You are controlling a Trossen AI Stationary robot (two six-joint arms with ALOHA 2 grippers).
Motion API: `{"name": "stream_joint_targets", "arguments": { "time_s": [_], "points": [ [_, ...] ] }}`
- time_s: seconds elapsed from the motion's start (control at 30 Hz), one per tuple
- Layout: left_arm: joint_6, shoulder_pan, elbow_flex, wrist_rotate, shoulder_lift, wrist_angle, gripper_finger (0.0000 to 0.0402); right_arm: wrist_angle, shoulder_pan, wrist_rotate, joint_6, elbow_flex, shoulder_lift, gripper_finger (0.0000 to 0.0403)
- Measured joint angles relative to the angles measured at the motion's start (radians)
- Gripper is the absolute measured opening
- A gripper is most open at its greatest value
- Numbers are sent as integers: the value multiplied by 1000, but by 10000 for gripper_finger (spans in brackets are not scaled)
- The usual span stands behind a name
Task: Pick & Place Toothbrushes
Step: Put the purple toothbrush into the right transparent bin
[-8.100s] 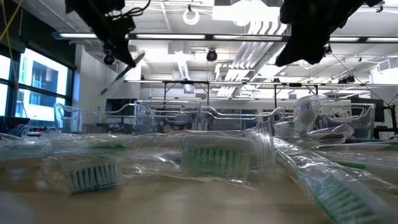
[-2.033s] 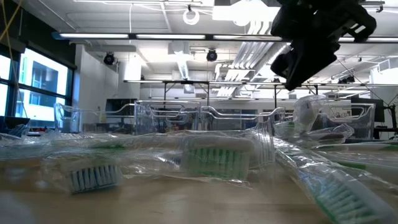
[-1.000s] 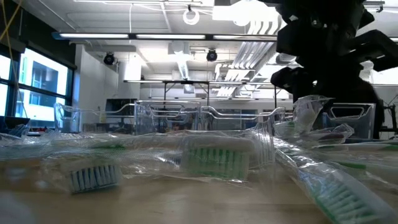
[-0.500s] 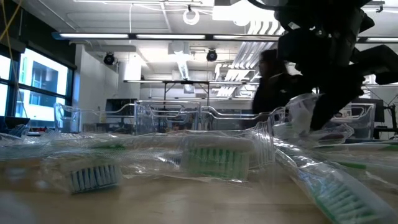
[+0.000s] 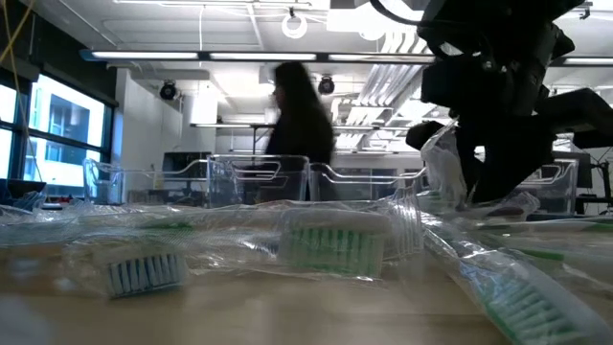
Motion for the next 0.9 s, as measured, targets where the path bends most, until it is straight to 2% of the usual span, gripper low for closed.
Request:
{"name": "stream_joint_targets", "arguments": {
  "time_s": [0.9],
  "points": [
    [0,0,0,0,0,0,154,11,0,27,9,0,46,119]
  ]
}}
